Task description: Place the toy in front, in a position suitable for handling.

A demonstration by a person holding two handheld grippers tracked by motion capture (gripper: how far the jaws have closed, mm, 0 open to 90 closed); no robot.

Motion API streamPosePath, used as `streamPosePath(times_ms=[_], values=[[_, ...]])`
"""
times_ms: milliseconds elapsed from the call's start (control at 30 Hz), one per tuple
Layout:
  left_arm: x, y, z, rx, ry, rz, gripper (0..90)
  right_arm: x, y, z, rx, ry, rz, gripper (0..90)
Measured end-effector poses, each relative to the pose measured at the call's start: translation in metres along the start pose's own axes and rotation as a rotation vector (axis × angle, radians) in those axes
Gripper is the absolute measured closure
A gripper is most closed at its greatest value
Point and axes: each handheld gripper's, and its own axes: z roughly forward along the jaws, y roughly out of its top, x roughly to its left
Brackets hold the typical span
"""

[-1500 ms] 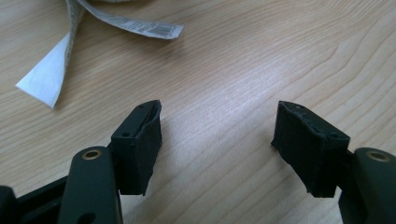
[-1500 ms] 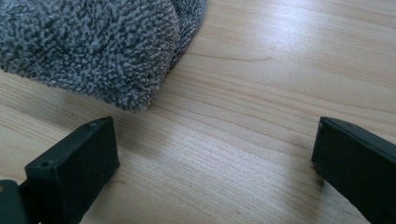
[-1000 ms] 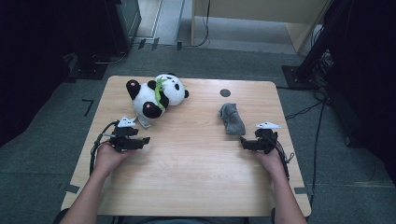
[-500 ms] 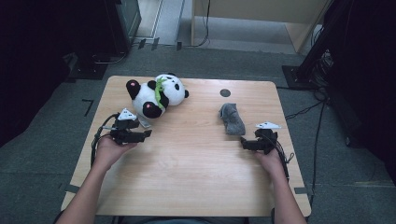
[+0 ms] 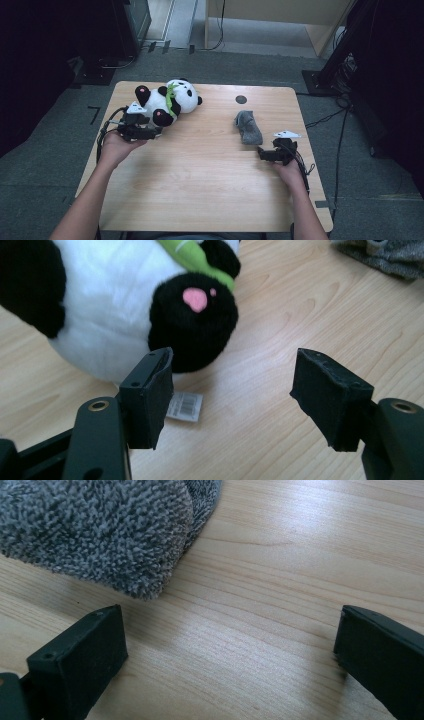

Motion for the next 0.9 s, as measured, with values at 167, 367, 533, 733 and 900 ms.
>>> streamPosePath(times_ms=[167,367,533,733,900], values=[[0.005,0.012,0.001,-0.001,-0.003,-0.017,32.6,0.0,0.0,0.0,0.0,0.0,0.0,0.2],[0.01,0.027,0.004,0.012,-0.006,-0.017,33.4,0.0,0.0,0.0,0.0,0.0,0.0,0.2],[0.012,0.042,0.008,0.01,0.001,-0.01,33.6,0.0,0.0,0.0,0.001,0.0,0.001,0.2],[0.016,0.057,0.018,0.028,0.022,0.001,34.0,0.0,0.0,0.0,0.003,0.001,0.001,0.2],[0.019,0.066,0.03,0.048,0.041,0.011,34.6,0.0,0.0,0.0,0.001,0.0,-0.001,0.2]])
